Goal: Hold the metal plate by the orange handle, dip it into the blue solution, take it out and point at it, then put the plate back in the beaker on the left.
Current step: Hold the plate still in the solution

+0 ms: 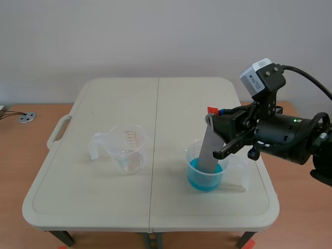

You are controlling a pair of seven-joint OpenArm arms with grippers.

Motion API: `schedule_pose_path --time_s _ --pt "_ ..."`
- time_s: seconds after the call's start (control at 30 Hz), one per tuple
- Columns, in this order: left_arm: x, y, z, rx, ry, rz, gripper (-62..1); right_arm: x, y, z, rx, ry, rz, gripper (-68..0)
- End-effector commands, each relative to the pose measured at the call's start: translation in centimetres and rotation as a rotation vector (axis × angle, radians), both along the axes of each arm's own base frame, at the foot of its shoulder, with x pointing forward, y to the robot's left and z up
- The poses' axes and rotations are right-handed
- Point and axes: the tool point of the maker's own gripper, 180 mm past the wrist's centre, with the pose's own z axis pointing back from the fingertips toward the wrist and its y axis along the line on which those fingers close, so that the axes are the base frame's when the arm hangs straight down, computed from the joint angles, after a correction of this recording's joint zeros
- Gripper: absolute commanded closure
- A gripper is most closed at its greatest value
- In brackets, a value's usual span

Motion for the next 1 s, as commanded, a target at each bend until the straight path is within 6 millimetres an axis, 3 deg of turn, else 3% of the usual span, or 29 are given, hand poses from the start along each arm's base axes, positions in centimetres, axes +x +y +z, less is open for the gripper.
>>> schedule_pose_path --time_s 0.0,0.6,0.97 --pt "0.4 -0.5 0.4 -0.023 -0.021 0.002 -1.8 -1.2 -0.1 -2.2 -0.054 0.068 0.022 -1.1" --pt "0.4 -0.5 0.4 -0.023 -0.021 0.002 -1.8 -1.0 0.1 -1.5 -0.031 0.038 0.021 -1.1" --pt "0.5 -0.5 0.5 -0.025 -0.023 0.002 -1.8 -0.4 0.9 2.8 -0.053 -0.086 0.050 -1.1"
